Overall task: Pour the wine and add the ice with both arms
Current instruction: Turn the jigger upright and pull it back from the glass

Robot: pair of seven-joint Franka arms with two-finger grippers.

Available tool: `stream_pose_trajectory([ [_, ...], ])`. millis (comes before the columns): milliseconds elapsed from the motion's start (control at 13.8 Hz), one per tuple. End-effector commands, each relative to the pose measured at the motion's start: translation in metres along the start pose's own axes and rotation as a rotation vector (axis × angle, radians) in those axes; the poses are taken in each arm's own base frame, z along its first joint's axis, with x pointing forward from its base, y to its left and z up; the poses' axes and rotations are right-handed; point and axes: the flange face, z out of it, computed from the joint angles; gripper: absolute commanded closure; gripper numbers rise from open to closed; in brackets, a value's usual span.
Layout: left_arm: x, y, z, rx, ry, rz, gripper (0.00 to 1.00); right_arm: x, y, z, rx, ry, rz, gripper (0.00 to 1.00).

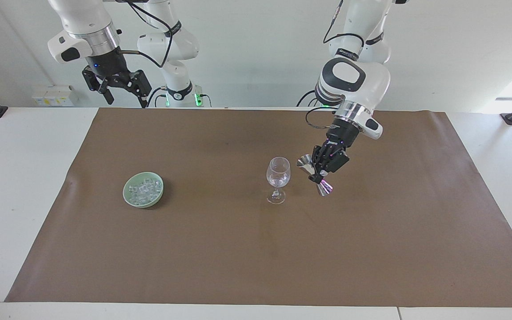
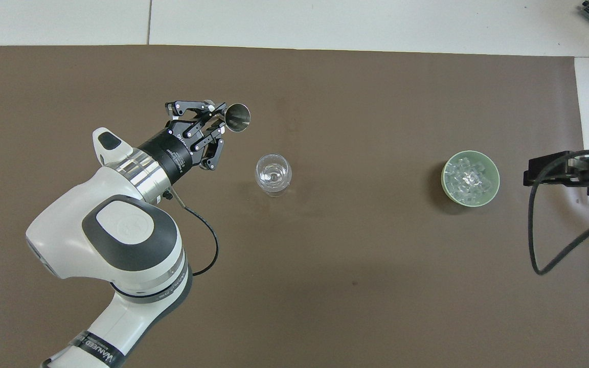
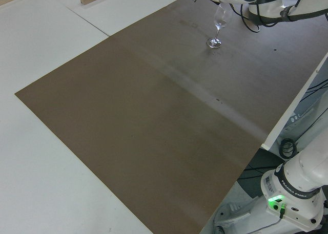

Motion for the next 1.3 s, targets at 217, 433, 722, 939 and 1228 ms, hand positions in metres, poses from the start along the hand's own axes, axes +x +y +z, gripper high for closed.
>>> stream_pose_trajectory([
  [217, -0.003, 0.009, -0.012, -0.015, -0.019, -0.254, 1.0, -0.007, -0.008, 0.0, -0.011, 0.007, -0.023, 0.0],
  [433, 0.005, 0.015, -0.015, -0.027, -0.011, -0.385, 1.0, -0.009, -0.008, 0.0, -0.01, -0.003, -0.03, 0.0],
  [722, 0.01, 0.017, -0.016, -0.033, -0.006, -0.472, 1.0, -0.003, -0.008, -0.002, 0.001, 0.043, -0.031, 0.0],
  [939, 0.021, 0.022, -0.021, -0.039, 0.0, -0.502, 1.0, 0.013, -0.004, 0.005, 0.004, 0.078, -0.07, 0.0],
  [1228, 0.042, 0.031, -0.037, -0.009, -0.035, -0.532, 1.0, 0.036, -0.006, 0.027, 0.002, 0.122, -0.074, 0.0],
])
